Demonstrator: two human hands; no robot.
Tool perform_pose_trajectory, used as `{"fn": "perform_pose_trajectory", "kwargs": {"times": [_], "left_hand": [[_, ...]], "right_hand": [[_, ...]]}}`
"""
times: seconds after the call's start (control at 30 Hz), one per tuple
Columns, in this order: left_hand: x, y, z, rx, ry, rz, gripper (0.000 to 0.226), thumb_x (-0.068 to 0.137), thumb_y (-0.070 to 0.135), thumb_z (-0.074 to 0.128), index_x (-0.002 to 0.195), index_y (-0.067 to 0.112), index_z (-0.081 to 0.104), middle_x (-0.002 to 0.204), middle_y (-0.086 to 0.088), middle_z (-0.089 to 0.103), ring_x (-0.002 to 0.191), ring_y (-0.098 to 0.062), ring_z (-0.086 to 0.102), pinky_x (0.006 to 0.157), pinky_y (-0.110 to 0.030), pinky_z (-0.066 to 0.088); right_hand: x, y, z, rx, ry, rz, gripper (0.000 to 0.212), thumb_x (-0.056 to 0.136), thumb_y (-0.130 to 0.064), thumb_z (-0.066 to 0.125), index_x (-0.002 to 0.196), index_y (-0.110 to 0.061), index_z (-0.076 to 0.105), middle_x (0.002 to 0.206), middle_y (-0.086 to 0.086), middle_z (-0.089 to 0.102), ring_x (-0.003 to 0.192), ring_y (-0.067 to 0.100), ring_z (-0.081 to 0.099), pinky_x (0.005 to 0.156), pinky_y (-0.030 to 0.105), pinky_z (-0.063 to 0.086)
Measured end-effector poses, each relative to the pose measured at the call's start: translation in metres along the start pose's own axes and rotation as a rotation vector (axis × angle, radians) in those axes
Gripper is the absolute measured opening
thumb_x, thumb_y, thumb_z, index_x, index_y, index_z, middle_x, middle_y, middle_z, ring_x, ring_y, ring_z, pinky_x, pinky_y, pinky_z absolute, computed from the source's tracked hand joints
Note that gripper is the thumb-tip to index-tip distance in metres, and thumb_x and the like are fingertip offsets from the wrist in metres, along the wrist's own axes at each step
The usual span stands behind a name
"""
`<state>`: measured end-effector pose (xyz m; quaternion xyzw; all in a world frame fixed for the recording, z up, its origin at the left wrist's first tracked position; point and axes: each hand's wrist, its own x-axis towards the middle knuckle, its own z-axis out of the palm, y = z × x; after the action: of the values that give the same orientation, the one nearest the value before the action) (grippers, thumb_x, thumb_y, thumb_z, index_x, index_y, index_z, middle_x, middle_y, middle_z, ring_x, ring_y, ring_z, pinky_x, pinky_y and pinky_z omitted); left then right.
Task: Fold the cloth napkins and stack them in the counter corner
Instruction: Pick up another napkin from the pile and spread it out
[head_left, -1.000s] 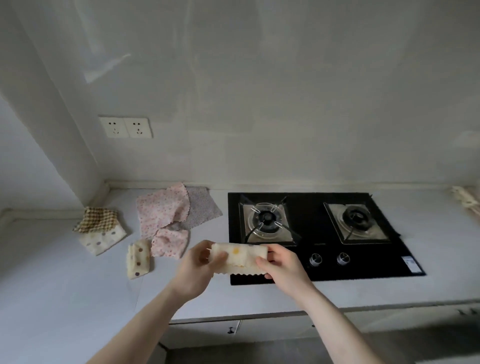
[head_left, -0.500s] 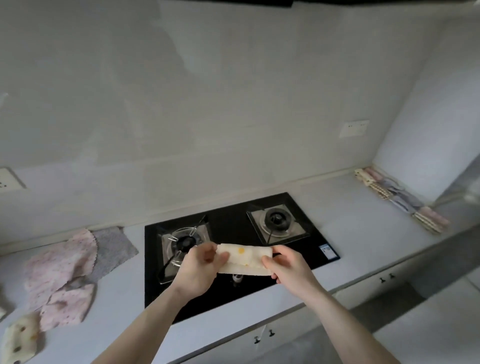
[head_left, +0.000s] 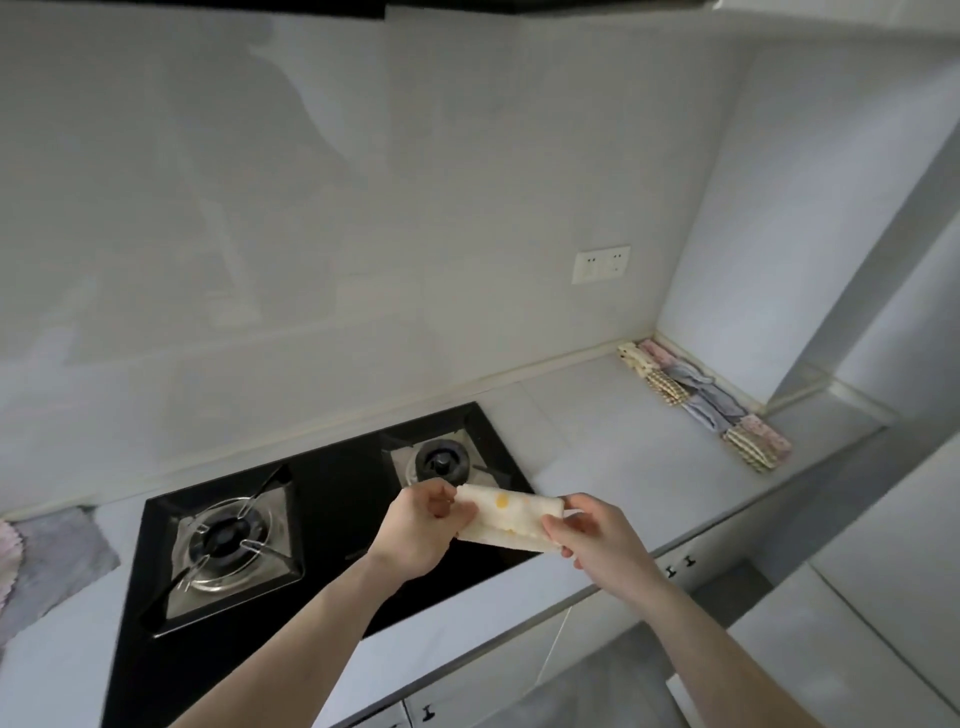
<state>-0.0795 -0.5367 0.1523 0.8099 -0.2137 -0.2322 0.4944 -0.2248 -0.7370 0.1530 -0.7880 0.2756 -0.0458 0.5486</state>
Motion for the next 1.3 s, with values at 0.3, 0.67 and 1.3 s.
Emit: {"fn": "perform_pose_trajectory", "kwargs": {"times": [0.3,0.67,1.3], "left_hand": [[0.109,0.032,0.060,0.106,-0.059,-0.036,0.023,0.085,0.037,0.081,0.085,0.015,0.073,0.071,0.003,0.074,0.063,-0.007,0.068,0.071,-0.028,0.058],[0.218,0.045,0.105,0.225,-0.258,-0.028,0.011,0.087,0.036,0.072,0.097,0.034,0.068,0.097,0.007,0.074,0.088,-0.013,0.069,0.074,-0.028,0.057],[0.343,0.054,0.156,0.361,-0.226,-0.134,0.016,0.092,0.031,0.069,0.108,0.028,0.070,0.108,0.012,0.070,0.101,-0.004,0.065,0.080,-0.016,0.048]], "right_hand": [[0.066,0.037,-0.059,-0.032,0.113,0.157,0.012,0.091,-0.033,0.068,0.095,-0.022,0.066,0.080,0.002,0.075,0.078,0.022,0.072,0.068,0.028,0.057],[0.138,0.094,-0.101,0.347,0.383,0.412,0.015,0.093,-0.023,0.073,0.105,-0.016,0.065,0.088,0.012,0.071,0.076,0.019,0.067,0.067,0.029,0.057],[0.344,0.202,-0.206,0.372,0.403,0.648,0.006,0.091,0.007,0.060,0.092,0.005,0.066,0.083,0.017,0.063,0.065,0.018,0.060,0.058,0.029,0.057]]}}
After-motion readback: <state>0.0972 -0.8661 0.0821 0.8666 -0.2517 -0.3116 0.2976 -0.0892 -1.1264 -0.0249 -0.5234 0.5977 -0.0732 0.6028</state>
